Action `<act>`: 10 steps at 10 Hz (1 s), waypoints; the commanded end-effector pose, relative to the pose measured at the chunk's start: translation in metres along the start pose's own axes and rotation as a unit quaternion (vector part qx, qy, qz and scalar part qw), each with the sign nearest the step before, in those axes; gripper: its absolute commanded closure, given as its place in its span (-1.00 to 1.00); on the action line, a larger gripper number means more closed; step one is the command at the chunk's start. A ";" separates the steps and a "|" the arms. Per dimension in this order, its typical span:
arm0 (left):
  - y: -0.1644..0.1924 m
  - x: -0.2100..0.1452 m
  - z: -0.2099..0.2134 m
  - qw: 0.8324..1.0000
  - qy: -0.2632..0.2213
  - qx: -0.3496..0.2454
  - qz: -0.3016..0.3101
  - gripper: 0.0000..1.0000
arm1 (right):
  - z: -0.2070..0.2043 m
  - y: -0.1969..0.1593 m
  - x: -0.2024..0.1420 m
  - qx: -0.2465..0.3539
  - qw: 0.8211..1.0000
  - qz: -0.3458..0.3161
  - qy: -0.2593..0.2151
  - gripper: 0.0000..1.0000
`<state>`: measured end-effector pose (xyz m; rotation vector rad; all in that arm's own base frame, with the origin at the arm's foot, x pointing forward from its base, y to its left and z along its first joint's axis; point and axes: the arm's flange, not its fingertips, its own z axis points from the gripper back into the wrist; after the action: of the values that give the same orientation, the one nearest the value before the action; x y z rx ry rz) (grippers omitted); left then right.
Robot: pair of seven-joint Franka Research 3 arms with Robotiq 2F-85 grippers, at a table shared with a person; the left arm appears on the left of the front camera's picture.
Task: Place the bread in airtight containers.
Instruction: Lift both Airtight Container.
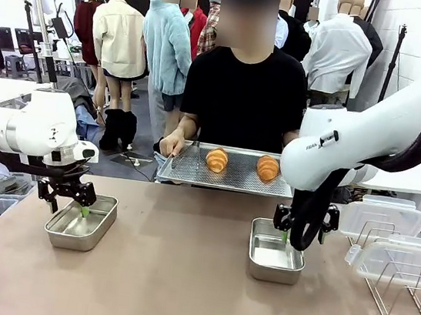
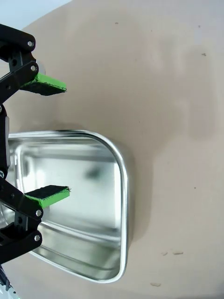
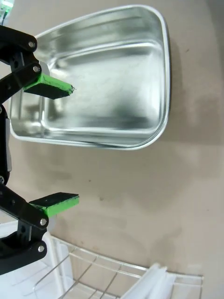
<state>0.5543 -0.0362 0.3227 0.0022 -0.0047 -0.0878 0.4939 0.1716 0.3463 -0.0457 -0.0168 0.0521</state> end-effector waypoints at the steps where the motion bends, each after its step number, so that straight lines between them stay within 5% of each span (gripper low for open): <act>1: 0.003 0.007 -0.001 1.000 -0.007 -0.016 -0.002 -1.00 | -0.011 0.006 0.007 0.008 1.000 -0.005 0.004 -1.00; 6: -0.001 0.014 -0.001 1.000 -0.001 -0.011 0.001 -0.89 | -0.027 0.010 0.007 0.017 1.000 0.007 0.007 -1.00; 10: 0.000 0.015 -0.001 1.000 0.004 -0.014 -0.002 0.70 | -0.027 0.009 0.010 0.022 1.000 0.005 0.008 0.43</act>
<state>0.5640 -0.0395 0.3208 -0.0058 -0.0077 -0.0863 0.4991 0.1789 0.3194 -0.0297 0.0063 0.0587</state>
